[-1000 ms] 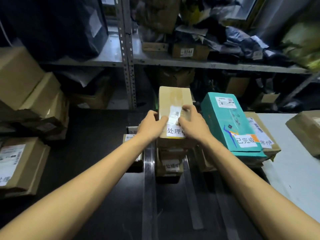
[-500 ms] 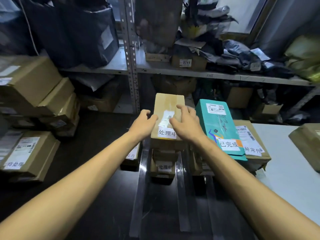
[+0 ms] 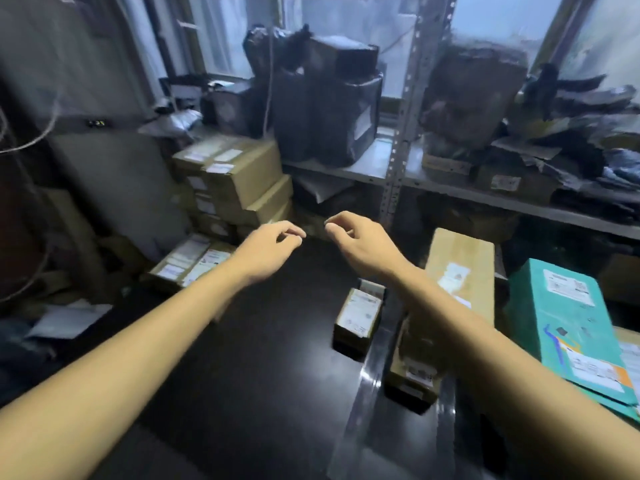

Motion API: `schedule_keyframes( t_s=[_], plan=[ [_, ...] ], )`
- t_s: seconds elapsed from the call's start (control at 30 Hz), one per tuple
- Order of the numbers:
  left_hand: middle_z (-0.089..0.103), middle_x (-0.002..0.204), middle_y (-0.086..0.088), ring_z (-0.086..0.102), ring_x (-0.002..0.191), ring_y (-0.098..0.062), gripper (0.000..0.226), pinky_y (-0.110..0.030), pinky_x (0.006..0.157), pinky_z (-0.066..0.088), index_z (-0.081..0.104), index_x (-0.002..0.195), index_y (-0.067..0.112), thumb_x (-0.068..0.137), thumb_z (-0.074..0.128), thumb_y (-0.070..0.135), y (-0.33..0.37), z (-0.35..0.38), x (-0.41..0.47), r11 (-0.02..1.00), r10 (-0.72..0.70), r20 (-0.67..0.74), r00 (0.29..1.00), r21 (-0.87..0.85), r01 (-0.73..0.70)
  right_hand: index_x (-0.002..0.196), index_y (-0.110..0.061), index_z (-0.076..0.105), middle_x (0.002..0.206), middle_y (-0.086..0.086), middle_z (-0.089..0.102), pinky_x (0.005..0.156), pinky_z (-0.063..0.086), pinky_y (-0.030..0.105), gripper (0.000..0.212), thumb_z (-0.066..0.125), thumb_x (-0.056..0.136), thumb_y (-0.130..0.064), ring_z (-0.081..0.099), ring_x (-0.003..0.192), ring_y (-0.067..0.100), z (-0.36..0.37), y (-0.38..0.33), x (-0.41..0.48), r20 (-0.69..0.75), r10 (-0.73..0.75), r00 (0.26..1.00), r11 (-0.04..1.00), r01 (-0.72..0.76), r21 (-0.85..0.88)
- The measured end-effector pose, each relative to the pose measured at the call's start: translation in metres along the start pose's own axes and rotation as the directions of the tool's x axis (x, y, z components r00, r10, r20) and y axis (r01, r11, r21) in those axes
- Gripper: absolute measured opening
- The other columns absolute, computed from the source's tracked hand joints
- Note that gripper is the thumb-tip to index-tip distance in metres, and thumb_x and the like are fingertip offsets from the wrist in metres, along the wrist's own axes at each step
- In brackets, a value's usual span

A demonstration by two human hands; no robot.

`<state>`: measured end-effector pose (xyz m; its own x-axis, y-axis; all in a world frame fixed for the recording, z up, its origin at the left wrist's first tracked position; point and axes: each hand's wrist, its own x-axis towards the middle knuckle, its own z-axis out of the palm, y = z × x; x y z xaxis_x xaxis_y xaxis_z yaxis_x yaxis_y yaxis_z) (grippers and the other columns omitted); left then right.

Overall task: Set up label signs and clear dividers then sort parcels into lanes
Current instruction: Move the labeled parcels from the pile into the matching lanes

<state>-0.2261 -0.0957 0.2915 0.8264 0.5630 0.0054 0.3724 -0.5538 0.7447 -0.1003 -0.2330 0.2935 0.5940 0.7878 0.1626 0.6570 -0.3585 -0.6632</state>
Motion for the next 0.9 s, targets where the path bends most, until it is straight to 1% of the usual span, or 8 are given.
schedule_keyframes(
  t_s=[0.1,0.23,0.37,0.5,0.63,0.77,0.83,0.9],
  plan=[
    [0.071,0.106,-0.006,0.062,0.097,-0.022,0.020,-0.038,0.089,0.049,0.070,0.105,0.016,0.097,0.052,0.015,-0.051,-0.050,-0.010,0.998,-0.059,-0.053,0.997,-0.008,0.058,0.111,-0.022,0.067,0.115,-0.004,0.070,0.093,0.048,0.036,0.028,0.047,0.100,-0.038,0.062,0.106,0.017,0.040,-0.046,0.025,0.049,-0.069,0.996,0.997,0.067,0.035],
    [0.071,0.095,0.001,0.062,0.078,-0.008,0.022,-0.026,0.072,0.046,0.067,0.091,0.029,0.097,0.052,0.014,-0.100,-0.092,-0.014,0.995,-0.091,-0.074,0.993,-0.056,0.087,0.102,-0.020,0.067,0.106,-0.003,0.071,0.085,0.047,0.032,0.023,0.050,0.099,-0.036,0.063,0.101,0.019,0.081,-0.076,0.046,0.090,-0.079,0.993,0.997,0.076,0.034],
    [0.071,0.094,0.003,0.064,0.083,-0.013,0.023,-0.034,0.081,0.051,0.067,0.089,0.032,0.097,0.052,0.017,-0.146,-0.131,-0.013,0.992,-0.116,-0.054,0.992,-0.062,0.113,0.107,-0.021,0.068,0.109,-0.003,0.071,0.088,0.049,0.032,0.024,0.050,0.098,-0.035,0.064,0.102,0.018,0.124,-0.106,0.067,0.131,-0.055,0.990,0.998,0.052,0.027],
    [0.071,0.099,0.008,0.064,0.093,-0.013,0.018,-0.033,0.082,0.051,0.069,0.095,0.033,0.095,0.054,0.023,-0.173,-0.157,0.002,0.994,-0.109,-0.042,0.993,0.008,0.109,0.115,-0.020,0.068,0.113,-0.001,0.071,0.092,0.051,0.037,0.027,0.052,0.098,-0.034,0.064,0.106,0.019,0.153,-0.121,0.084,0.148,-0.020,0.989,1.000,0.020,0.006],
    [0.070,0.097,0.009,0.064,0.093,-0.011,0.020,-0.028,0.082,0.048,0.071,0.103,0.025,0.096,0.053,0.020,-0.184,-0.167,0.027,0.996,-0.088,-0.060,0.994,-0.022,0.087,0.122,-0.022,0.065,0.120,-0.002,0.069,0.095,0.050,0.036,0.030,0.055,0.096,-0.033,0.063,0.110,0.017,0.169,-0.118,0.105,0.130,0.029,0.991,1.000,-0.029,-0.006],
    [0.071,0.102,0.008,0.064,0.099,-0.009,0.020,-0.027,0.092,0.048,0.072,0.105,0.020,0.096,0.054,0.016,-0.200,-0.165,0.062,0.998,-0.049,-0.050,0.998,-0.046,0.047,0.120,-0.023,0.065,0.119,-0.003,0.070,0.093,0.052,0.035,0.028,0.057,0.095,-0.033,0.065,0.108,0.015,0.185,-0.100,0.137,0.109,0.099,0.989,0.995,-0.102,0.022],
    [0.070,0.103,0.006,0.064,0.100,-0.011,0.019,-0.027,0.088,0.048,0.071,0.104,0.020,0.096,0.055,0.015,-0.209,-0.164,0.085,0.995,-0.052,-0.018,0.998,-0.089,0.051,0.118,-0.023,0.066,0.118,-0.002,0.070,0.094,0.052,0.036,0.027,0.058,0.094,-0.032,0.065,0.108,0.017,0.192,-0.087,0.159,0.123,0.123,0.985,0.992,-0.124,-0.003],
    [0.069,0.105,0.004,0.063,0.099,-0.012,0.018,-0.025,0.082,0.047,0.070,0.104,0.021,0.096,0.055,0.014,-0.216,-0.167,0.116,0.997,-0.028,0.037,0.999,-0.065,0.030,0.117,-0.021,0.067,0.118,0.002,0.070,0.095,0.051,0.039,0.027,0.058,0.093,-0.030,0.065,0.110,0.020,0.196,-0.073,0.188,0.111,0.163,0.980,0.987,-0.163,-0.011]
  ],
)
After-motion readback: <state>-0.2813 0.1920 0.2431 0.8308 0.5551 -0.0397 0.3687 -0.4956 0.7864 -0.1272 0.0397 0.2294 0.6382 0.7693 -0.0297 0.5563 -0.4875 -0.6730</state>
